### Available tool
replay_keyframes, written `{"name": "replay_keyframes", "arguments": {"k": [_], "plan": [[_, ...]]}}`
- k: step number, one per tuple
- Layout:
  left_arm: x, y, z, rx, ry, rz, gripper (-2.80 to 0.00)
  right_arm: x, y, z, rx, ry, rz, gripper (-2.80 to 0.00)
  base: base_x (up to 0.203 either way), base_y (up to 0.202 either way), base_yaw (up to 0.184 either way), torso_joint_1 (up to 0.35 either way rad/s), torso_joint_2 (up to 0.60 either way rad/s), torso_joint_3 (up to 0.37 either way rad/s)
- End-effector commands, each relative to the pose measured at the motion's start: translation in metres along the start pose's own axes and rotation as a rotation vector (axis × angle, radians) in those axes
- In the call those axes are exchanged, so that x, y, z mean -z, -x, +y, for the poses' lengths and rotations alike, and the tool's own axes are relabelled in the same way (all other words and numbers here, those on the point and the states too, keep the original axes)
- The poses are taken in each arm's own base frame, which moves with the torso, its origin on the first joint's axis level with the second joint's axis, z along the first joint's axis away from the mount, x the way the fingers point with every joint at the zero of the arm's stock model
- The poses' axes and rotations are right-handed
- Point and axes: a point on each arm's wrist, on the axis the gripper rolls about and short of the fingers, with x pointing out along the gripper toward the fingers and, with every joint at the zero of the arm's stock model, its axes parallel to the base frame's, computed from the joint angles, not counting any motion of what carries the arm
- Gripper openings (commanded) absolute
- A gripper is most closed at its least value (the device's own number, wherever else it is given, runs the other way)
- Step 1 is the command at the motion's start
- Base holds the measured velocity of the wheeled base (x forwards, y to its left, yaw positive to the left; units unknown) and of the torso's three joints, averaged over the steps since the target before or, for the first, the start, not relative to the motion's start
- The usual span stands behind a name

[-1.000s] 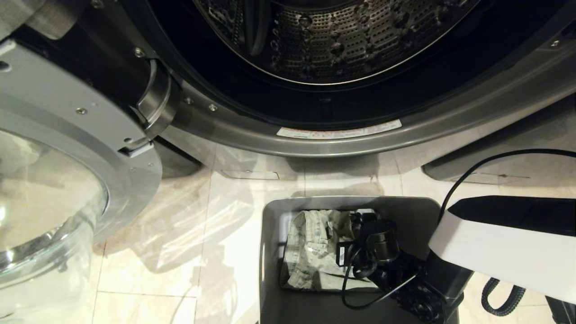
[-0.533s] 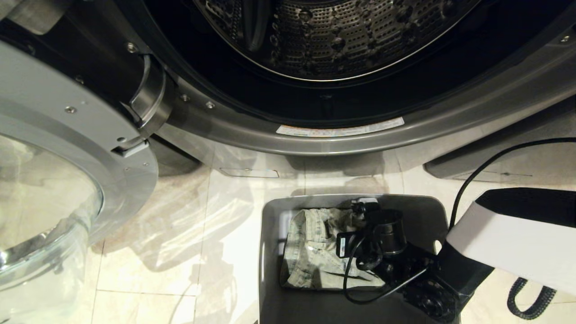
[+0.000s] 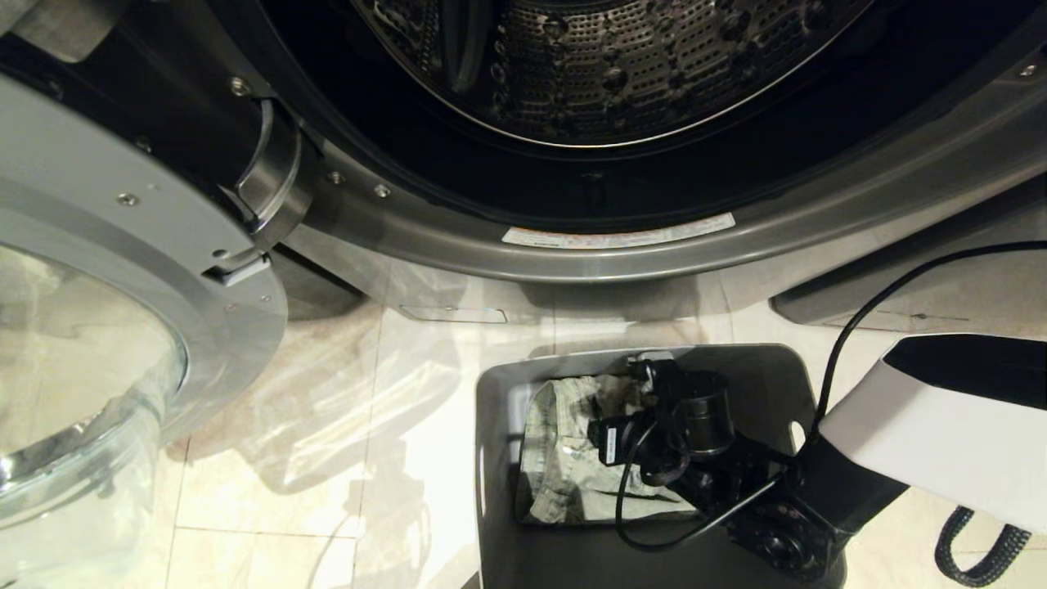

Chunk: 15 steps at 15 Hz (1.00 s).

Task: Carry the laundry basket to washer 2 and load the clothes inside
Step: Place the clothes into the washing machine

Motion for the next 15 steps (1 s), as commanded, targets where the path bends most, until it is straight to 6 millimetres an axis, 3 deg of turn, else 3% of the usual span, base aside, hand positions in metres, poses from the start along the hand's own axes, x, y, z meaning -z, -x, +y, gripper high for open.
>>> {"name": "replay_keyframes", "arguments": {"k": [1, 8, 10, 15], "plan": [[0.0, 0.0, 0.0, 0.0, 0.001, 0.001, -2.8, 0.011, -0.007, 0.002, -0.015, 0.004, 0.026, 0.0, 0.0, 0.0, 0.0, 0.0, 0.0, 0.0], [0.0, 0.0, 0.0, 0.0, 0.001, 0.001, -2.8, 0.048, -0.02, 0.026, -0.041, 0.047, 0.097, 0.0, 0.0, 0.0, 0.0, 0.0, 0.0, 0.0], [0.0, 0.0, 0.0, 0.0, 0.001, 0.001, -2.8, 0.055, -0.034, 0.028, 0.024, 0.051, 0.075, 0.0, 0.0, 0.0, 0.0, 0.0, 0.0, 0.0], [0.0, 0.0, 0.0, 0.0, 0.001, 0.001, -2.8, 0.053, -0.063, 0.033, 0.172, 0.046, -0.03, 0.0, 0.0, 0.0, 0.0, 0.0, 0.0, 0.0]]}}
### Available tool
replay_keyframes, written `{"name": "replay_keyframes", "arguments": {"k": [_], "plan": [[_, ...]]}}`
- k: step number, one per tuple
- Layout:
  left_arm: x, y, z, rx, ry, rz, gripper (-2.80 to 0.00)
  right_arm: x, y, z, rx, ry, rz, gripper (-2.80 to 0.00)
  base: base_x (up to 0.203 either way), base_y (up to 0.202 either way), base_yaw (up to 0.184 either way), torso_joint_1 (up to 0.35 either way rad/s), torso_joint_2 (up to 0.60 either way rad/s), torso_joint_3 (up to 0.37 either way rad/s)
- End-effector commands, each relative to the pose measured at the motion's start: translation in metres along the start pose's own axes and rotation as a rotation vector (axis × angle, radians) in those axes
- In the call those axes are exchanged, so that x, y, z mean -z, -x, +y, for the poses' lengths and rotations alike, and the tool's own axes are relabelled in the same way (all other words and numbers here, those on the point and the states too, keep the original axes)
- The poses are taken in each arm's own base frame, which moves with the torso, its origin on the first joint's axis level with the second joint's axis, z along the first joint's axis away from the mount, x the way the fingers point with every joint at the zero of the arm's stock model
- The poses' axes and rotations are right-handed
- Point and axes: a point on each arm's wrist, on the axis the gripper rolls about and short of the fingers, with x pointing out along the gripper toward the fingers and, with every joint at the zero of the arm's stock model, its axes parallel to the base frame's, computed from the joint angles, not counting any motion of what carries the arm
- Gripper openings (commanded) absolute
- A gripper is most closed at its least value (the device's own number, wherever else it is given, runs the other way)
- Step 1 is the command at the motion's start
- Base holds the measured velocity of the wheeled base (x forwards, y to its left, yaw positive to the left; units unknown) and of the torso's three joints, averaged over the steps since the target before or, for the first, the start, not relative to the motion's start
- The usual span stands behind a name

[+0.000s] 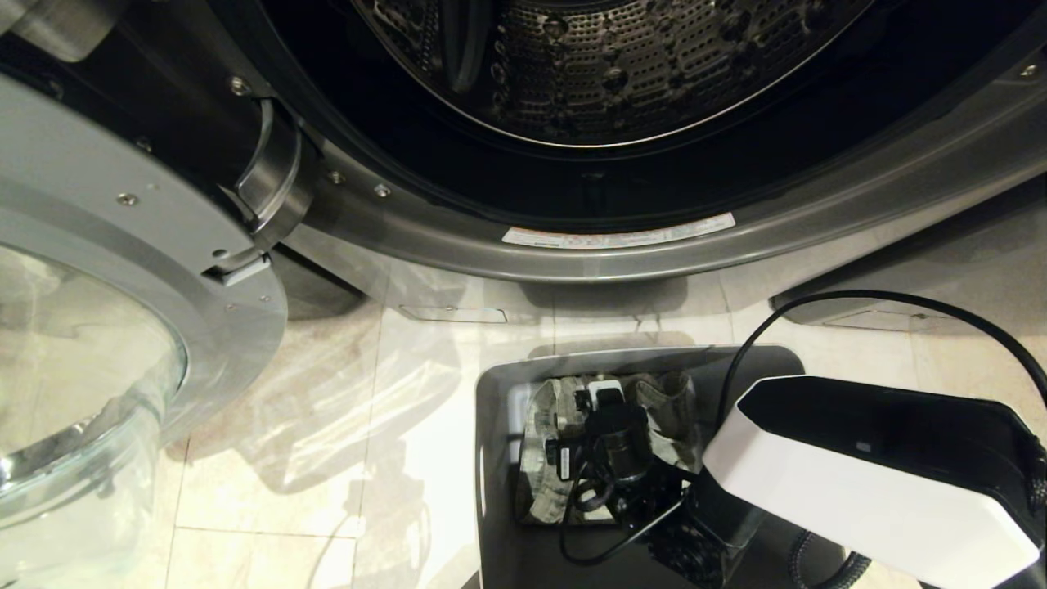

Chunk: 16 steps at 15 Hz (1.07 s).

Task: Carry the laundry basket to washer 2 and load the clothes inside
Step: Place the clothes into the washing machine

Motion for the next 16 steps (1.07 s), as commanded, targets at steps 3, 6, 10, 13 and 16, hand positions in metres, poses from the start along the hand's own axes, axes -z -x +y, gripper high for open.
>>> {"name": "replay_keyframes", "arguments": {"k": [3, 6, 10, 13, 16], "plan": [[0.0, 0.0, 0.0, 0.0, 0.001, 0.001, -2.8, 0.014, -0.018, 0.003, 0.075, 0.026, -0.02, 0.0, 0.0, 0.0, 0.0, 0.0, 0.0, 0.0], [0.0, 0.0, 0.0, 0.0, 0.001, 0.001, -2.8, 0.019, -0.021, 0.002, 0.107, 0.039, -0.022, 0.0, 0.0, 0.0, 0.0, 0.0, 0.0, 0.0], [0.0, 0.0, 0.0, 0.0, 0.001, 0.001, -2.8, 0.018, -0.028, -0.006, 0.131, 0.029, -0.028, -2.8, 0.0, 0.0, 0.0, 0.0, 0.0, 0.0], [0.0, 0.0, 0.0, 0.0, 0.001, 0.001, -2.8, 0.017, -0.035, -0.014, 0.149, 0.018, -0.032, -2.8, 0.0, 0.0, 0.0, 0.0, 0.0, 0.0], [0.0, 0.0, 0.0, 0.0, 0.001, 0.001, -2.8, 0.017, -0.035, -0.013, 0.148, 0.011, -0.034, -2.8, 0.0, 0.0, 0.0, 0.0, 0.0, 0.0]]}}
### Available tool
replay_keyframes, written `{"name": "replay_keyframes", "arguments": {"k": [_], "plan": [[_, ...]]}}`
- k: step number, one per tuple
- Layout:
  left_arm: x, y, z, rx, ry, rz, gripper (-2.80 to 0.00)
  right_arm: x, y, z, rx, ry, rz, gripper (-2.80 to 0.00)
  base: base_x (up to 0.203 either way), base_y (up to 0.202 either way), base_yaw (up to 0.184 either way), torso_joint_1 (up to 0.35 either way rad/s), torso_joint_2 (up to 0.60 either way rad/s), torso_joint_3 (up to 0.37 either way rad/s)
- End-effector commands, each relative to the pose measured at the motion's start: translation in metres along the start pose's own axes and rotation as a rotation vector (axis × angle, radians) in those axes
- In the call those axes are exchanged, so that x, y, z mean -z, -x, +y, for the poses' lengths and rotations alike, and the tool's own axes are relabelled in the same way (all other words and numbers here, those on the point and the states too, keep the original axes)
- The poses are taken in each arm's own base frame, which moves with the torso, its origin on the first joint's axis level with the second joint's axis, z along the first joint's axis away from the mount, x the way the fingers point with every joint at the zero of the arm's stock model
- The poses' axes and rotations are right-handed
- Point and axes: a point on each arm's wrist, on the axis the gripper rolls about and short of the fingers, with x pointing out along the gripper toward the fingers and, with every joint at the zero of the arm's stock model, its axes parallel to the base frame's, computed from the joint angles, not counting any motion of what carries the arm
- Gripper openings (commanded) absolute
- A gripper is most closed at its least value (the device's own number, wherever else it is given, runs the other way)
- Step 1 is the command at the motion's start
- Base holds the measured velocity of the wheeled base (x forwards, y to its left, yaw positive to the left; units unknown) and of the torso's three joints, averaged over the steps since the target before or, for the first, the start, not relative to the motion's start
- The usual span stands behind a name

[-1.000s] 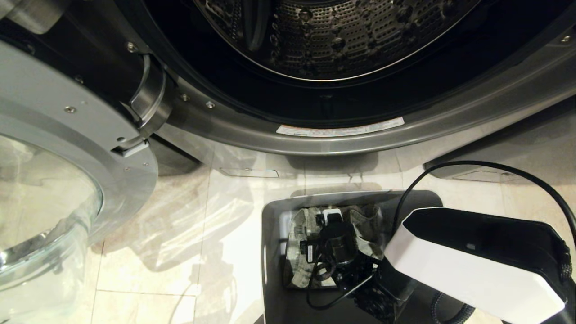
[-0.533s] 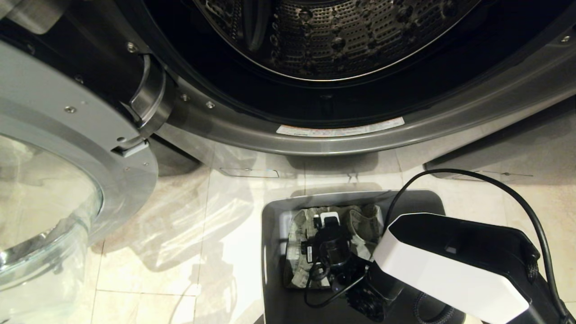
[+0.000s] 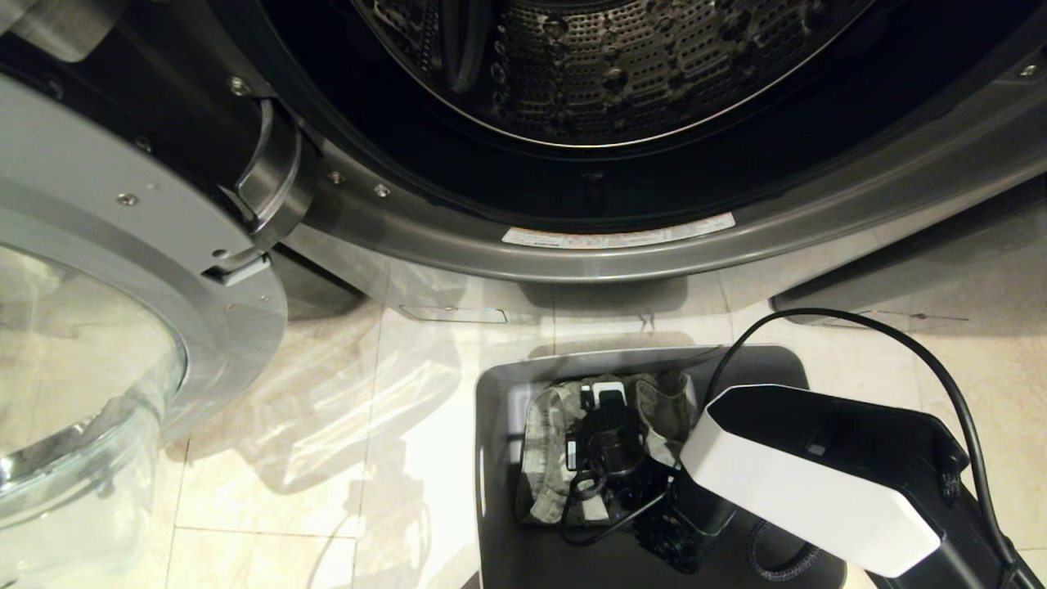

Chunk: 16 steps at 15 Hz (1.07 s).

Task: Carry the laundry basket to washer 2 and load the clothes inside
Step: Place the clothes into the washing machine

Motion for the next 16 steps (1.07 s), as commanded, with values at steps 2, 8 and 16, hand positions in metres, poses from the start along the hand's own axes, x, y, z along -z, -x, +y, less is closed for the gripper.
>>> {"name": "replay_keyframes", "arguments": {"k": [2, 8, 16], "plan": [[0.0, 0.0, 0.0, 0.0, 0.0, 0.001, -2.8, -0.004, 0.001, 0.0, 0.001, -0.011, -0.012, -2.8, 0.0, 0.0, 0.0, 0.0, 0.0, 0.0], [0.0, 0.0, 0.0, 0.0, 0.0, 0.001, -2.8, -0.026, 0.014, 0.0, -0.014, -0.028, -0.037, -2.8, 0.0, 0.0, 0.0, 0.0, 0.0, 0.0], [0.0, 0.0, 0.0, 0.0, 0.0, 0.001, -2.8, -0.098, 0.149, -0.04, -0.112, -0.035, 0.009, -2.8, 0.0, 0.0, 0.0, 0.0, 0.0, 0.0]]}}
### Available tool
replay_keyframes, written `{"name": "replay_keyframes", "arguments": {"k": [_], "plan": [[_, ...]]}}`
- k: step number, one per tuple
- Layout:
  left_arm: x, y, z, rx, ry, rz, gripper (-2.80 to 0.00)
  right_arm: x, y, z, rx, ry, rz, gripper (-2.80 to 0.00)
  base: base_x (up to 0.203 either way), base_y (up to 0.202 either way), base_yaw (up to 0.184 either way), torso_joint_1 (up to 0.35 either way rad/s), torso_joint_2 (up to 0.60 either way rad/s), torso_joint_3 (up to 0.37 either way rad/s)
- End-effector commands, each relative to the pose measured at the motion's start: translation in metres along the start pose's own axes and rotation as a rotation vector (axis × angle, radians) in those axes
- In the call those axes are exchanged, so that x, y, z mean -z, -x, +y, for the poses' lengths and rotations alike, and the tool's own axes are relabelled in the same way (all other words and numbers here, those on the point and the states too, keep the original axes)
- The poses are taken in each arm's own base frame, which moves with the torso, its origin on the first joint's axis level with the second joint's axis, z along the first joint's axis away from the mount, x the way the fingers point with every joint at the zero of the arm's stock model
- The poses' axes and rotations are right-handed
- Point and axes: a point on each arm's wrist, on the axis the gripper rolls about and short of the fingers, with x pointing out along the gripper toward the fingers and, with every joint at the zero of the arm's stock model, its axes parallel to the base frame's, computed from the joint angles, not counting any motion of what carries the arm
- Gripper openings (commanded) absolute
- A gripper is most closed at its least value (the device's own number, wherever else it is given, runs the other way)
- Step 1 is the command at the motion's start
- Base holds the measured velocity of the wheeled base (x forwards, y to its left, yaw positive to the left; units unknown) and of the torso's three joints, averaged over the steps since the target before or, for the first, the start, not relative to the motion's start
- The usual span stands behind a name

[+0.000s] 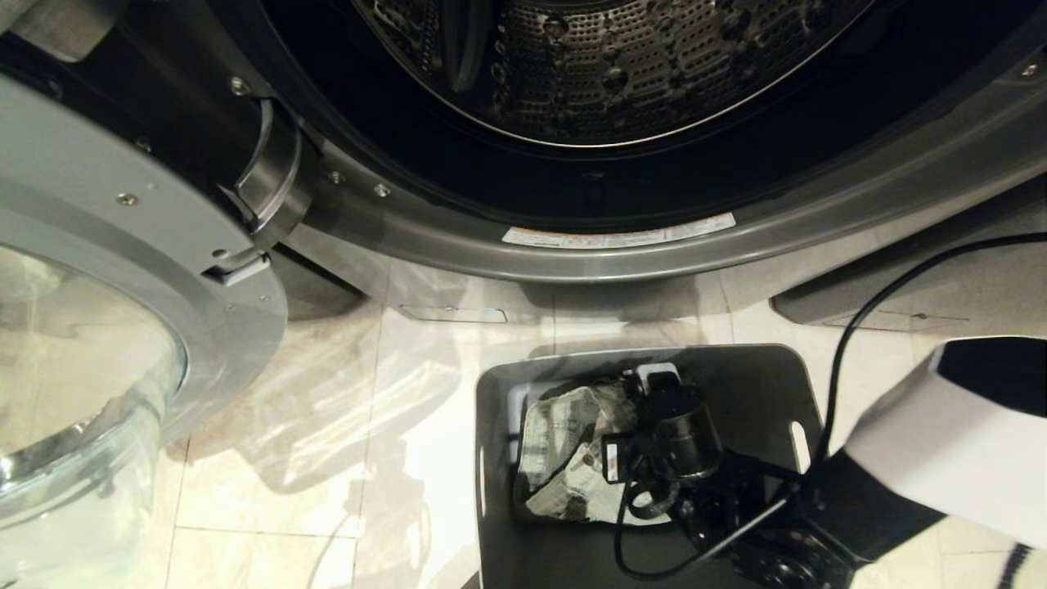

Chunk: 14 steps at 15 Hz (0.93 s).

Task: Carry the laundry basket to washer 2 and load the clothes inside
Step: Place the clothes into the washing machine

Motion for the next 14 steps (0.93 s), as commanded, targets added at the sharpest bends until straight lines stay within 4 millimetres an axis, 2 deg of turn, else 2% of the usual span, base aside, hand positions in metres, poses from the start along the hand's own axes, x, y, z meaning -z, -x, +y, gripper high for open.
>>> {"name": "replay_keyframes", "arguments": {"k": [1, 3, 5, 7, 9, 11, 14], "plan": [[0.0, 0.0, 0.0, 0.0, 0.0, 0.001, -2.8, -0.032, 0.059, -0.016, -0.044, -0.05, -0.074, -2.8, 0.0, 0.0, 0.0, 0.0, 0.0, 0.0], [0.0, 0.0, 0.0, 0.0, 0.0, 0.001, -2.8, -0.033, 0.1, -0.033, -0.062, -0.067, -0.062, -2.8, 0.0, 0.0, 0.0, 0.0, 0.0, 0.0], [0.0, 0.0, 0.0, 0.0, 0.0, 0.001, -2.8, -0.022, 0.134, -0.054, -0.067, -0.068, -0.042, -2.8, 0.0, 0.0, 0.0, 0.0, 0.0, 0.0], [0.0, 0.0, 0.0, 0.0, 0.0, 0.001, -2.8, -0.013, 0.158, -0.068, -0.083, -0.056, -0.046, -2.8, 0.0, 0.0, 0.0, 0.0, 0.0, 0.0], [0.0, 0.0, 0.0, 0.0, 0.0, 0.001, -2.8, -0.019, 0.176, -0.076, -0.125, -0.026, -0.099, -2.8, 0.0, 0.0, 0.0, 0.0, 0.0, 0.0], [0.0, 0.0, 0.0, 0.0, 0.0, 0.001, -2.8, -0.043, 0.193, -0.078, -0.2, 0.004, -0.206, -2.8, 0.0, 0.0, 0.0, 0.0, 0.0, 0.0], [0.0, 0.0, 0.0, 0.0, 0.0, 0.001, -2.8, -0.098, 0.224, -0.078, -0.277, -0.017, -0.37, -2.8, 0.0, 0.0, 0.0, 0.0, 0.0, 0.0]]}}
